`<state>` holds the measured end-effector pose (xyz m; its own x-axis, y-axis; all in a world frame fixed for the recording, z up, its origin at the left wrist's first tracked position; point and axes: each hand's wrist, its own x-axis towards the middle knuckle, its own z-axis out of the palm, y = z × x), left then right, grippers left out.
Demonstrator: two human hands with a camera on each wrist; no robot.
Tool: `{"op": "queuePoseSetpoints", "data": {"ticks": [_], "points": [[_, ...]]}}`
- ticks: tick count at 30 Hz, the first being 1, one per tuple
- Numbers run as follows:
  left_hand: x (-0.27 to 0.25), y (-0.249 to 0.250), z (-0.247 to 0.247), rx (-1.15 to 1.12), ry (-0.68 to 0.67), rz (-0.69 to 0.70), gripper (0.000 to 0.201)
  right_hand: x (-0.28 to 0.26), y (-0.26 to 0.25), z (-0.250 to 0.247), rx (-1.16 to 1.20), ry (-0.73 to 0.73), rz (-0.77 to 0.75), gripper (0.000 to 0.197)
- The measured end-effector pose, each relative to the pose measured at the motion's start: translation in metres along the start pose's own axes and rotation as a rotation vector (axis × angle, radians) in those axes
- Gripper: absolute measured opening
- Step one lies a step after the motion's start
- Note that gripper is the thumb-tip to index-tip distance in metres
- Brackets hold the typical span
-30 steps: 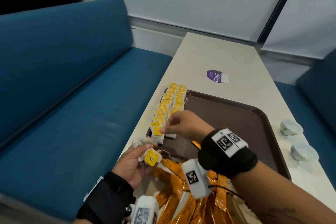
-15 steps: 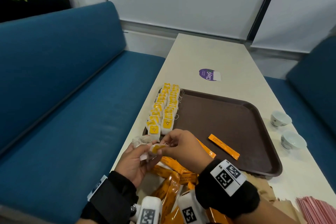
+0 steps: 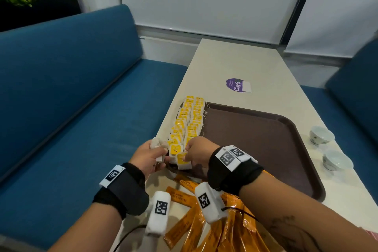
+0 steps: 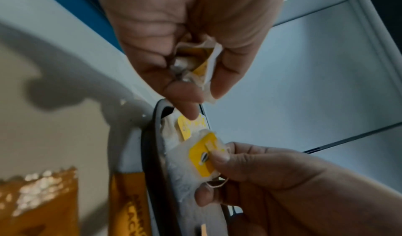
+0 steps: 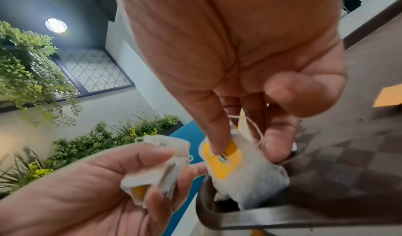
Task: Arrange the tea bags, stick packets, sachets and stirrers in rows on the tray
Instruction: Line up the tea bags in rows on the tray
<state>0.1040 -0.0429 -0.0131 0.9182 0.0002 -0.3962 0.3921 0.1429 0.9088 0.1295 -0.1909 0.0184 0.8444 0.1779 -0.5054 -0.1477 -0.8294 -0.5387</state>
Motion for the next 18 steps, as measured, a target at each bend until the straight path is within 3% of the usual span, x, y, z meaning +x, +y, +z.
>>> {"op": "queuePoseSetpoints", "data": {"ticks": [6,18], "points": [[0.016,0.004,0.001,0.208,-0.054,0.032,0.016,0.014,0.004,0.0,0.115,-0.012,0.028,0.026],[0.037,0.017,0.008,0.236,-0.148,0.038,0.018,0.027,0.0,0.004,0.377,-0.011,0.083,0.021]]}}
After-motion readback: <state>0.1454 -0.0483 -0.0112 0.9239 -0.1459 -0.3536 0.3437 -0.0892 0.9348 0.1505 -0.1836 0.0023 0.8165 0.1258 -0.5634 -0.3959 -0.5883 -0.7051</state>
